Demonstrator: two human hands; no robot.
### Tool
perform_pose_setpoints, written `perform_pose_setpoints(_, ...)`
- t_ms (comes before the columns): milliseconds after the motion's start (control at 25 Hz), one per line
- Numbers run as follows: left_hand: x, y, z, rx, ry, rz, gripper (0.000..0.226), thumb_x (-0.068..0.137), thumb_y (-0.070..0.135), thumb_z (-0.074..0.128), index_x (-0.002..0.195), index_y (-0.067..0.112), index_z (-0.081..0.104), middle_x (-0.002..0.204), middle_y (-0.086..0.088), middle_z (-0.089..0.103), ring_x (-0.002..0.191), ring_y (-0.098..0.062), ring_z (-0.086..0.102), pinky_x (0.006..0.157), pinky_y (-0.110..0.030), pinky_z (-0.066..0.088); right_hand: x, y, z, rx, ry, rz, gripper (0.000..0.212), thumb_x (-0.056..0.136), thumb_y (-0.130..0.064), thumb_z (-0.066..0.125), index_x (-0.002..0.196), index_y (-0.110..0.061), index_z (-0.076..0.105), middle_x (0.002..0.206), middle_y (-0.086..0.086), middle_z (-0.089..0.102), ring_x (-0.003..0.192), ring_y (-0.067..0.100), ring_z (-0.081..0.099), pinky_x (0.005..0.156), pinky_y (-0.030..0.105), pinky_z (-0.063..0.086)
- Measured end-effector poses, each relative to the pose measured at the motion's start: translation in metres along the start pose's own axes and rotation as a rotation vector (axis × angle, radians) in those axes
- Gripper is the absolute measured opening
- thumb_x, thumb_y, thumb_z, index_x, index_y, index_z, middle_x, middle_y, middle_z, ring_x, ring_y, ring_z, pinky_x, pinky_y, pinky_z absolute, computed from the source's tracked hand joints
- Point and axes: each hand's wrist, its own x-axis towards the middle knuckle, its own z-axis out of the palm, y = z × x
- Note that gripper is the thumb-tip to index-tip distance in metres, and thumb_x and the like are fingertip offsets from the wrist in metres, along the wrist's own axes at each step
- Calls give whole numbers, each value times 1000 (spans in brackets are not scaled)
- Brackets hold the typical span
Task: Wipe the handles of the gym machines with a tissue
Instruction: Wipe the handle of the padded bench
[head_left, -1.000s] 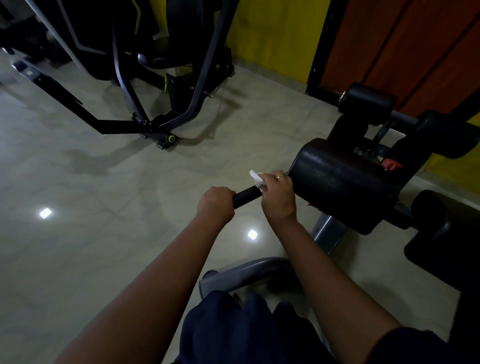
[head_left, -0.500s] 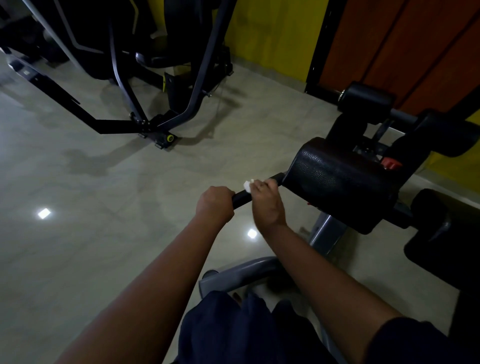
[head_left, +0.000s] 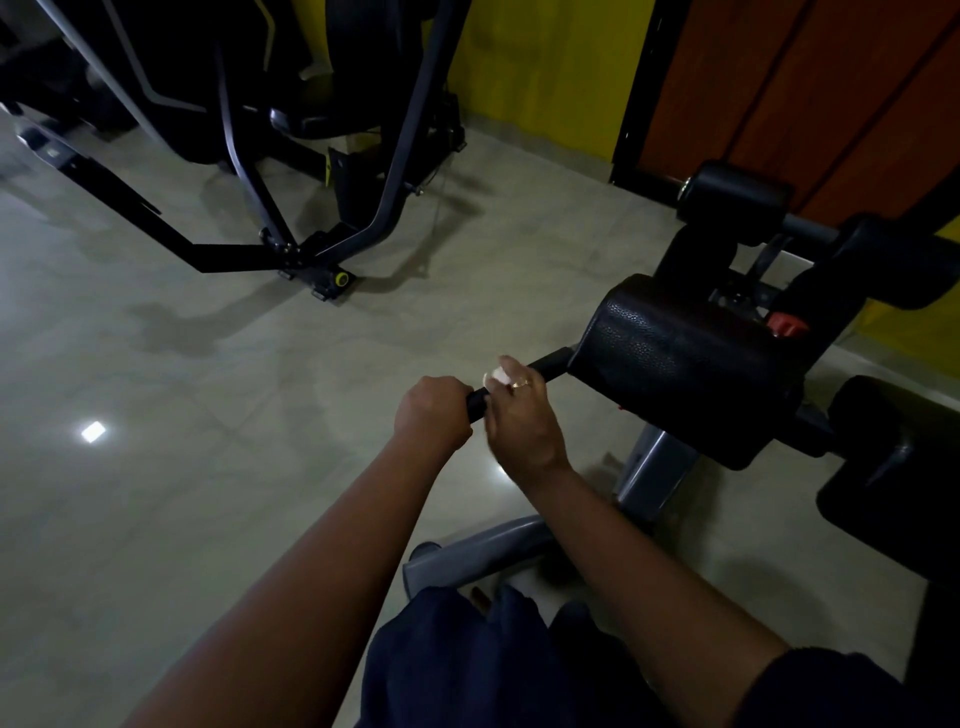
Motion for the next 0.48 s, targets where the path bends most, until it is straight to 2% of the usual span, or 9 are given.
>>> perform_pose_setpoints(80,-1,0,0,-1,1,7,34,88,19,64,120,27,62,103,-2,65,96,-22,62,65,-28,40,9,11,-5,29,61,60,17,78,7,67,94,4,70,108,22,65,97,37,59,78,37,57)
perform_pose_setpoints(120,-1,0,0,-3,4,7,34,88,18,64,121,27,62,102,-3,65,95,-22,62,65,-28,40,15,16,-6,39,109,142,21,73,12,69,92,3,70,104,21,66,94,38,61,75,40,58)
perform_pose_setpoints(200,-1,1,0,-10,1,0,35,88,18,64,122,27,61,103,-3,64,96,-23,62,65,-28,41,19,12,-9,105,117,293,33,75,16,61,105,2,68,105,21,66,95,39,58,76,43,56)
perform_pose_setpoints(240,0,2,0,-10,-3,-9,35,88,19,64,122,27,62,104,-3,65,97,-23,62,66,-28,41,15,5,-8,115,87,260,39,80,14,53,115,2,64,108,20,65,98,38,56,80,42,54)
perform_pose_setpoints(280,0,2,-1,-11,-7,-23,34,88,21,65,121,25,63,105,-3,65,98,-23,63,66,-28,41,6,-3,-4,100,64,134,40,84,9,47,121,2,61,112,19,64,101,36,55,83,40,53)
perform_pose_setpoints(360,1,1,-1,-17,-13,-43,32,87,24,68,119,23,64,106,-4,66,99,-23,63,66,-27,41,-13,1,0,47,38,-104,38,86,2,42,118,1,63,112,15,64,100,33,57,82,36,52)
perform_pose_setpoints(400,1,1,-1,-22,-15,-40,32,87,23,68,119,24,64,105,-4,66,99,-23,63,66,-27,41,-12,12,0,13,58,-135,34,85,3,46,113,-1,65,110,14,64,97,32,58,80,35,53)
perform_pose_setpoints(480,1,1,-1,-22,-15,-18,34,87,19,65,120,27,64,104,-4,65,97,-23,63,66,-28,41,-1,32,3,-31,178,74,28,80,8,61,104,-3,69,103,12,66,90,32,59,77,36,54)
